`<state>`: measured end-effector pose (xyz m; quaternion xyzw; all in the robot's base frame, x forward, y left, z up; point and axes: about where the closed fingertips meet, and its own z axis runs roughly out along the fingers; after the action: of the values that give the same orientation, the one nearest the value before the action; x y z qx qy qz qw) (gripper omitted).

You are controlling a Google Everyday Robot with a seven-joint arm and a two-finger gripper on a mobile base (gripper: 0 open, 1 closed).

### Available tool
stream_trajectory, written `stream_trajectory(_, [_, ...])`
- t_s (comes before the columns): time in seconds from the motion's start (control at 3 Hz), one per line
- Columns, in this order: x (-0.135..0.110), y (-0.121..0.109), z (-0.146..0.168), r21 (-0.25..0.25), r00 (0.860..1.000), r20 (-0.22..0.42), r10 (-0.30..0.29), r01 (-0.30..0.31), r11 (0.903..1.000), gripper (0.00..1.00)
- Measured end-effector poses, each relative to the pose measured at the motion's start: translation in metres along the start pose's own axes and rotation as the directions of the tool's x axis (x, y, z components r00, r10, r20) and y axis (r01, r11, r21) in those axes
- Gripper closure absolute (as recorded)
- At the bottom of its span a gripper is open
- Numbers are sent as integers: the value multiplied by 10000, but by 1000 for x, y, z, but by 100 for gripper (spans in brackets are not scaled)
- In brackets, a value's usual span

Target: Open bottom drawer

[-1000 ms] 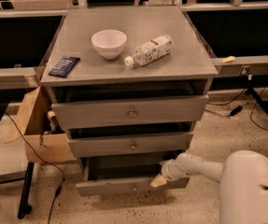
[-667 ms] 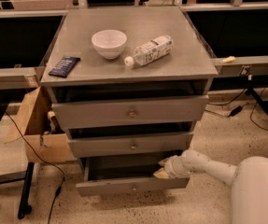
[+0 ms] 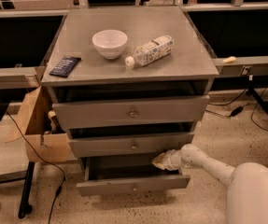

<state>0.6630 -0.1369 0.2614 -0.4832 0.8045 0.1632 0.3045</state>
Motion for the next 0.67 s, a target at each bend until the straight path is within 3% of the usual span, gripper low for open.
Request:
stream_trajectory(0.33, [-8,-11,29,-261,10000,-12,-21,21,9997,100])
stream_trajectory(0.67, [-8,-9,32,-326,10000,-54,-32,30,9995,100])
